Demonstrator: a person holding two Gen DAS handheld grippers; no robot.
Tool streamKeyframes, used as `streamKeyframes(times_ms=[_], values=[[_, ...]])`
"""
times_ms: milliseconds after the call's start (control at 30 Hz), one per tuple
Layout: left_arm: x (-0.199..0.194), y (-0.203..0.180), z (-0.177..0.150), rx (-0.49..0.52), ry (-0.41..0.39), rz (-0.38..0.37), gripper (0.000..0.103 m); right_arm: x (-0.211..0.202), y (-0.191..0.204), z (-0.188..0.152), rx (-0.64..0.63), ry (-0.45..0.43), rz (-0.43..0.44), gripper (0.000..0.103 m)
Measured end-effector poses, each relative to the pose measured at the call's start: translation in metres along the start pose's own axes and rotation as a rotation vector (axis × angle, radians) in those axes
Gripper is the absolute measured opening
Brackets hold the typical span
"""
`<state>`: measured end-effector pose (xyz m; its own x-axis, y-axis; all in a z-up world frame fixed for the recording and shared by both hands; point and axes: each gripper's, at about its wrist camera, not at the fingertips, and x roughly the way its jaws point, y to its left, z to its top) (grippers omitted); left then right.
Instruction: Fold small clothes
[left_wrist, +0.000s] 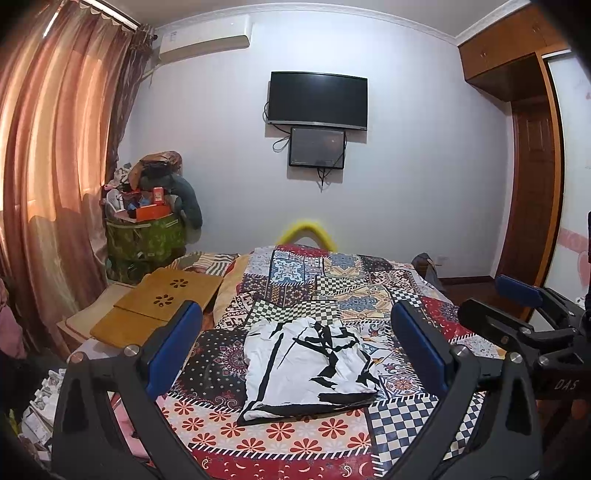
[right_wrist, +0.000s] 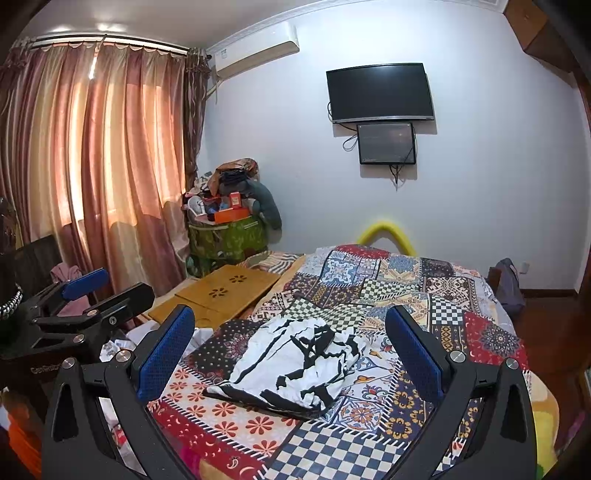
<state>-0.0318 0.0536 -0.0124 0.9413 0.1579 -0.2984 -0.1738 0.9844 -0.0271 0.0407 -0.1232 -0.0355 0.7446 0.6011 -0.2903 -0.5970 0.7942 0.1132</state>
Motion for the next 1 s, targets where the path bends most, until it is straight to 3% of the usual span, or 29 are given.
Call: streamKeyframes(times_ms=[1000], values=[[0.0033,0.0004,0.0032,0.012,0.023,-0.043,0.103,0.0044,-0.0014,0.0005,0.002,0.014,-0.017,0.102]])
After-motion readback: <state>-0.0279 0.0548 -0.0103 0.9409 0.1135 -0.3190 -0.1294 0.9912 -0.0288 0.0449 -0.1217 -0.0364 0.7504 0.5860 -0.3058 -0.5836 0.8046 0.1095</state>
